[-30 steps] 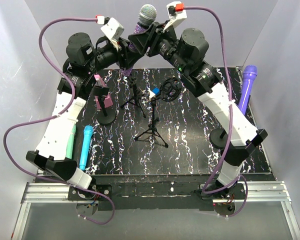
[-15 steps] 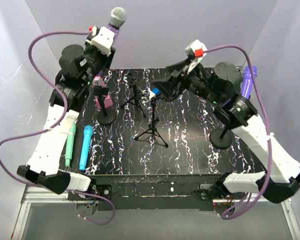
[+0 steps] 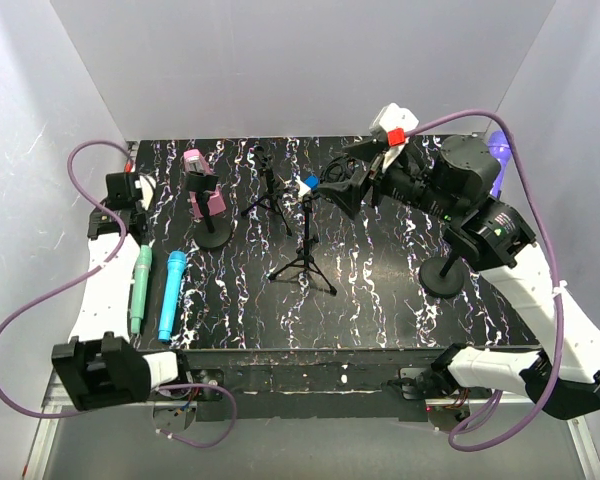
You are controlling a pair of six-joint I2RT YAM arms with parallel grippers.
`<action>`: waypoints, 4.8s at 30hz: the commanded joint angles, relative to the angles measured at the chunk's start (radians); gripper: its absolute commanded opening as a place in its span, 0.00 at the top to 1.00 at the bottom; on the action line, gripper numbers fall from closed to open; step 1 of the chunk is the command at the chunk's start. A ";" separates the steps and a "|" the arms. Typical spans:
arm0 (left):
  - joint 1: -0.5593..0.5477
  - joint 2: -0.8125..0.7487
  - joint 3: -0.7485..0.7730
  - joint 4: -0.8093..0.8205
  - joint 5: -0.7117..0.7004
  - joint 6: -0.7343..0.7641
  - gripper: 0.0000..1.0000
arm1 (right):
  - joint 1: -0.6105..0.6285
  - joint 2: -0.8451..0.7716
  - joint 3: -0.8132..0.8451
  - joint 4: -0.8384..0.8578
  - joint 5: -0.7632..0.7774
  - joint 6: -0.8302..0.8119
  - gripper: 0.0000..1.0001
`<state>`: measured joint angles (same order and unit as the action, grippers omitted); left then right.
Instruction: Remove the microphone from the stand
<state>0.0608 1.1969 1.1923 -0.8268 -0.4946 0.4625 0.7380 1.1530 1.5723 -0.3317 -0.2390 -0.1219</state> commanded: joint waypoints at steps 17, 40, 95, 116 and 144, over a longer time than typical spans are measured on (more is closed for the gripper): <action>0.217 0.133 -0.407 0.460 0.054 -0.041 1.00 | 0.001 0.083 0.166 -0.227 -0.052 -0.064 0.11; 0.401 0.426 -0.229 0.279 0.462 0.082 1.00 | 0.001 0.067 0.134 -0.236 -0.026 -0.076 0.12; 0.401 0.409 0.015 -0.080 0.576 -0.094 0.38 | 0.001 0.091 0.147 -0.267 -0.057 -0.068 0.13; 0.208 0.483 1.009 -0.295 1.499 -0.099 0.30 | -0.031 0.062 0.318 -0.618 -0.005 -0.045 0.04; -0.515 0.570 0.883 -0.169 1.450 -0.004 0.29 | -0.238 -0.124 -0.150 -0.480 -0.125 0.074 0.13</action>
<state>-0.4316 1.7546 2.0811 -0.9604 1.0348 0.3862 0.5041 1.0668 1.4330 -0.8982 -0.3622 -0.0601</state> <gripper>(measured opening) 0.711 0.870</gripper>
